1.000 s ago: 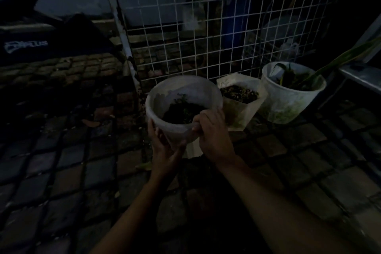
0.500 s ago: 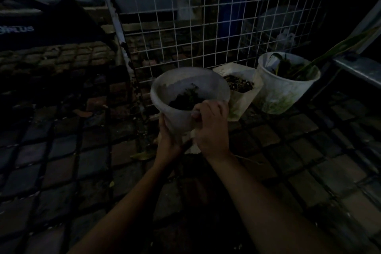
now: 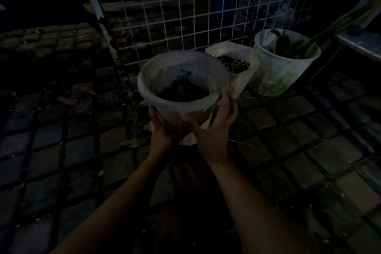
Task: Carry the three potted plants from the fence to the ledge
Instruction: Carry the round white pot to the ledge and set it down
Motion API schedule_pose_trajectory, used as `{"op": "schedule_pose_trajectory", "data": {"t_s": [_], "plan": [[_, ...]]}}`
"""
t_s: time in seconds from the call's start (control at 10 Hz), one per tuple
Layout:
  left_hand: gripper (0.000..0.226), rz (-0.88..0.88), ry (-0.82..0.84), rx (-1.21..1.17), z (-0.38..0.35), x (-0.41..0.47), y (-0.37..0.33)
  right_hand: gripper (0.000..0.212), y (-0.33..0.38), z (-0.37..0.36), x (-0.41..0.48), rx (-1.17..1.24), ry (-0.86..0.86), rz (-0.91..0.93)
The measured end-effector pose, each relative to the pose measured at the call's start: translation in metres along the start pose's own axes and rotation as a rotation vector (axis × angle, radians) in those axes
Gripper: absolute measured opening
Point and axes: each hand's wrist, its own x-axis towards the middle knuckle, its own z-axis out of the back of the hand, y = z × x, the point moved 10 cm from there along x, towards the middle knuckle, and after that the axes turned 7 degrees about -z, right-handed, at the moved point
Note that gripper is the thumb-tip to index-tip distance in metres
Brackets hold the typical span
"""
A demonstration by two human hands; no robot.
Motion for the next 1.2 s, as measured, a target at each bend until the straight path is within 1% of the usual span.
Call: {"op": "schedule_pose_trajectory", "data": {"t_s": [0.1,0.2,0.3,0.4,0.5,0.6,0.7,0.8,0.9,1.0,1.1,1.2], "plan": [[0.137,0.014,0.110,0.071,-0.012,0.001,0.013,0.119,-0.028,-0.009,0.003,0.084,0.167,-0.010],[0.145,0.091,0.177,0.097,-0.022,-0.003,0.035,0.118,-0.053,-0.017,0.006,0.123,0.261,-0.070],[0.150,0.114,0.169,0.076,-0.022,-0.007,0.043,0.115,-0.073,-0.019,0.009,0.085,0.281,-0.119],[0.147,0.100,0.130,0.114,-0.021,-0.006,0.045,0.112,-0.083,-0.024,0.005,0.102,0.287,-0.154],[0.141,0.100,0.110,0.083,-0.020,-0.010,0.048,0.122,-0.099,-0.032,-0.004,0.070,0.274,-0.250],[0.140,0.110,0.050,0.033,-0.019,-0.011,0.049,0.125,-0.108,-0.036,-0.003,0.083,0.300,-0.296],[0.144,0.181,-0.010,-0.045,-0.019,-0.004,0.055,0.116,-0.119,-0.039,0.009,0.099,0.366,-0.356],[0.164,0.213,-0.074,-0.092,-0.013,0.009,0.057,0.127,-0.126,-0.042,0.019,0.102,0.391,-0.404],[0.140,0.283,0.082,-0.094,-0.021,0.016,0.058,0.128,-0.129,-0.040,0.023,0.107,0.369,-0.408],[0.141,0.326,0.121,0.150,-0.008,0.016,0.059,0.116,-0.109,-0.046,0.016,0.236,0.345,-0.446],[0.155,0.131,0.061,0.066,0.001,0.028,0.038,0.105,-0.103,-0.052,0.015,0.320,0.314,-0.448],[0.145,-0.029,-0.029,0.024,0.024,0.041,-0.009,0.094,-0.075,-0.053,0.030,0.400,0.270,-0.395]]}}
